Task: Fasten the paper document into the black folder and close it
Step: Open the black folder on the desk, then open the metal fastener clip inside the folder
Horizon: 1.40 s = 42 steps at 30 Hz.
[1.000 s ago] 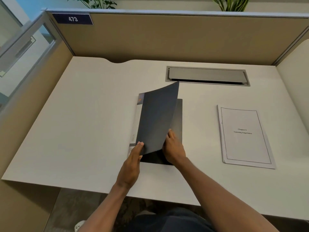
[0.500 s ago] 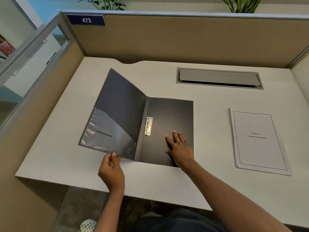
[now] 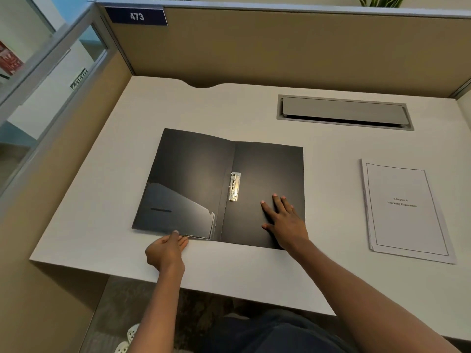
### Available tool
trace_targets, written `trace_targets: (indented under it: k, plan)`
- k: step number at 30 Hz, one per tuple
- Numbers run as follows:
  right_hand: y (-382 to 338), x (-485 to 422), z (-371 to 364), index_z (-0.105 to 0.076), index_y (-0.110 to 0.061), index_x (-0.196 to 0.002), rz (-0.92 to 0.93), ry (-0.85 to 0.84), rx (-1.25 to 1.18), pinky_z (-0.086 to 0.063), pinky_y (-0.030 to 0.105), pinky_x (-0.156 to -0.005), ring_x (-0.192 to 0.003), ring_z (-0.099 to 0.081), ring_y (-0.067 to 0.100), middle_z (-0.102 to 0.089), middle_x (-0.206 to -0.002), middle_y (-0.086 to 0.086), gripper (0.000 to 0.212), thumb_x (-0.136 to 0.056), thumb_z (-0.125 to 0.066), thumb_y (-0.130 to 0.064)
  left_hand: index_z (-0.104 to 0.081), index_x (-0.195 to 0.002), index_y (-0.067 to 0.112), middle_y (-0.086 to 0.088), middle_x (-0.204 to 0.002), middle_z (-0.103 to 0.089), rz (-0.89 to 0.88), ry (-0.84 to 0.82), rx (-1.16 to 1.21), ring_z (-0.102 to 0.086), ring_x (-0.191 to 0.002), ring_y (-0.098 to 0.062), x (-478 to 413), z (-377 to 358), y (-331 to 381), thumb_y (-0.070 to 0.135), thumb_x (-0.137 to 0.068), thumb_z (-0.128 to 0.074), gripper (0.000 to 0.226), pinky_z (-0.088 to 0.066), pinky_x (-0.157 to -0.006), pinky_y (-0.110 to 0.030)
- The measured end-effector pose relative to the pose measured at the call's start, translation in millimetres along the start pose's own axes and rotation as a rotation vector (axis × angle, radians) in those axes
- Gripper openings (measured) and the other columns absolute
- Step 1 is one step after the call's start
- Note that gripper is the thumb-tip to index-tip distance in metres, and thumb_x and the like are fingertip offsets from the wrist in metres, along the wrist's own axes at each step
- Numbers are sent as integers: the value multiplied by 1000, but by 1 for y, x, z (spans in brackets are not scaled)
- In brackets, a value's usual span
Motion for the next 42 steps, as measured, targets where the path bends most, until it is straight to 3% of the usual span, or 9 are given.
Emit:
trace_targets:
  k: [3, 7, 12, 16, 19, 23, 27, 31, 42]
  plan:
    - [1, 0, -1, -9, -36, -161, -7, 3, -6, -15, 45, -126, -158, 0, 30, 0, -171, 5, 72, -102, -48, -48, -70, -88, 7, -15, -92, -77, -79, -4, -169, -78, -77, -28, -3, 1, 6, 14, -87, -80, 13, -65, -79, -43]
    - [1, -1, -4, -9, -38, -161, -19, 6, -25, -15, 44, -126, -158, 2, 29, 0, -172, 3, 72, -102, -50, -48, -58, -105, 8, -14, -108, -64, -460, -3, -495, -68, -95, -33, 0, 0, 20, 11, -85, -82, 32, -58, -78, -37]
    - [1, -2, -5, -11, -38, -161, -25, 0, -53, -13, 44, -126, -158, 2, 29, 0, -172, 3, 73, -101, -51, -48, -66, -124, 10, -16, -132, -58, -768, -78, -819, -60, -114, -34, 3, -11, 35, 5, -85, -79, 41, -56, -96, -47]
    - [-2, -4, 1, -19, -36, -160, -37, 10, -76, -14, 45, -126, -158, -5, 30, -7, -171, 5, 72, -99, -56, -47, -69, -125, 9, -16, -133, -60, -848, -134, -894, -57, -120, -35, 8, -28, 52, 11, -89, -75, 36, -50, -102, -47]
    - [-8, -6, 9, -30, -30, -156, -52, 38, -91, -18, 44, -126, -156, -16, 31, -18, -169, 9, 66, -98, -56, -48, -65, -132, 13, -13, -141, -57, -913, -296, -889, -53, -128, -33, 12, -48, 67, 17, -91, -74, 42, -50, -108, -49]
    - [-25, -14, 25, -46, -20, -144, -57, 146, -143, -37, 41, -115, -140, -42, 29, -43, -155, 9, 56, -96, -59, -46, -48, -152, 21, -5, -164, -37, -957, -599, -970, -36, -150, -29, 18, -86, 85, 33, -88, -79, 73, -36, -119, -46]
    - [-49, -36, 43, -47, -14, -142, -75, 180, -266, -44, 40, -108, -132, -48, 27, -51, -145, 8, 56, -96, -60, -44, -19, -164, 25, 2, -174, -3, -1054, -769, -1164, -1, -161, -22, 22, -124, 95, 46, -79, -84, 109, -10, -130, -49]
    - [-69, -64, 55, -47, -8, -142, -136, 185, -396, -43, 40, -109, -133, -46, 27, -51, -142, 11, 59, -96, -63, -42, 4, -165, 18, 2, -173, 10, -1059, -862, -1342, 12, -160, -17, 18, -154, 99, 55, -71, -86, 135, 0, -130, -48]
    - [-91, -83, 44, -47, -2, -136, -271, 178, -305, -45, 37, -105, -124, -46, 28, -48, -133, 14, 78, -85, -71, -56, 8, -164, 13, -2, -173, 12, -1044, -865, -1367, 16, -159, -18, 4, -175, 81, 62, -63, -86, 147, 7, -129, -48]
Point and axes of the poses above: each hand's wrist, its own x-axis away from the middle knuckle, its own z-axis out of the back of the hand, y = z × x, the point moved 3 cm from there along -x, towards the middle knuckle
